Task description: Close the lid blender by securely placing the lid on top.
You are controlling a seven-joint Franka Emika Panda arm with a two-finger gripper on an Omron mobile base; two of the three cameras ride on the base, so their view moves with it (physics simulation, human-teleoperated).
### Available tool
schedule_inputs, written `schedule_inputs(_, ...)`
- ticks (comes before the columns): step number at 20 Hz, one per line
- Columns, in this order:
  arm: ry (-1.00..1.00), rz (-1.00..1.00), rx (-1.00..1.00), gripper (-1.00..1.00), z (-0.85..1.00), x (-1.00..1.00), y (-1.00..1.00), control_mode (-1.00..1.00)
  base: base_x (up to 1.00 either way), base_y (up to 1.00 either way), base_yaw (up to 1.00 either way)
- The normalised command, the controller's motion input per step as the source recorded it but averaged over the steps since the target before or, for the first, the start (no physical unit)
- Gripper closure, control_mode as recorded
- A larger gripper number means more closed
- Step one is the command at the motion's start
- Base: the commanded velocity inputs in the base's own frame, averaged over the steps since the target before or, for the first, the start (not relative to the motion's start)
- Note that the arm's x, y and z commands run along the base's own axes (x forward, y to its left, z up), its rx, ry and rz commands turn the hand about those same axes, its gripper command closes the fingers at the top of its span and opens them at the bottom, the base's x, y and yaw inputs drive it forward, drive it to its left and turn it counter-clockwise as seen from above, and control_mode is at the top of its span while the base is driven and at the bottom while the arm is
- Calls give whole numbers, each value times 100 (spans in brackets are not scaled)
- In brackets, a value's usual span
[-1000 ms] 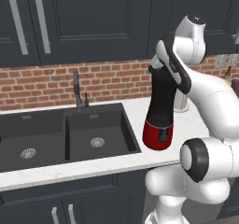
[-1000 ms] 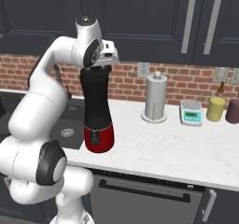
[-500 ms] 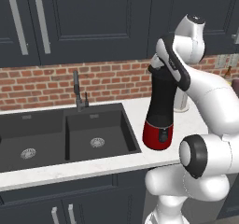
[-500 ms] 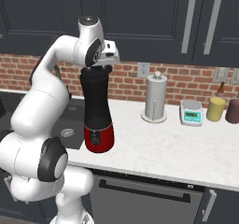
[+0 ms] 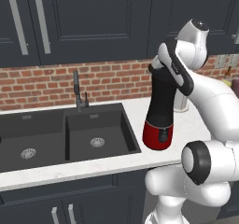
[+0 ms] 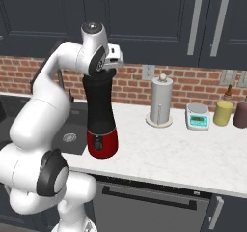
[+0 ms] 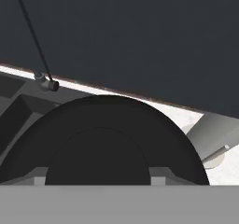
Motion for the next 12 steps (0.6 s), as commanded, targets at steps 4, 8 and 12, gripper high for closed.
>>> schedule_inputs(4, -11, 0, 3, 100, -41, 0, 0, -100, 0, 0, 0)
schedule_inputs(8, -3, 0, 2, 100, -40, 3, 0, -100, 0, 0, 0)
schedule_inputs(12, 0, 0, 1, 100, -32, 1, 0, -100, 0, 0, 0)
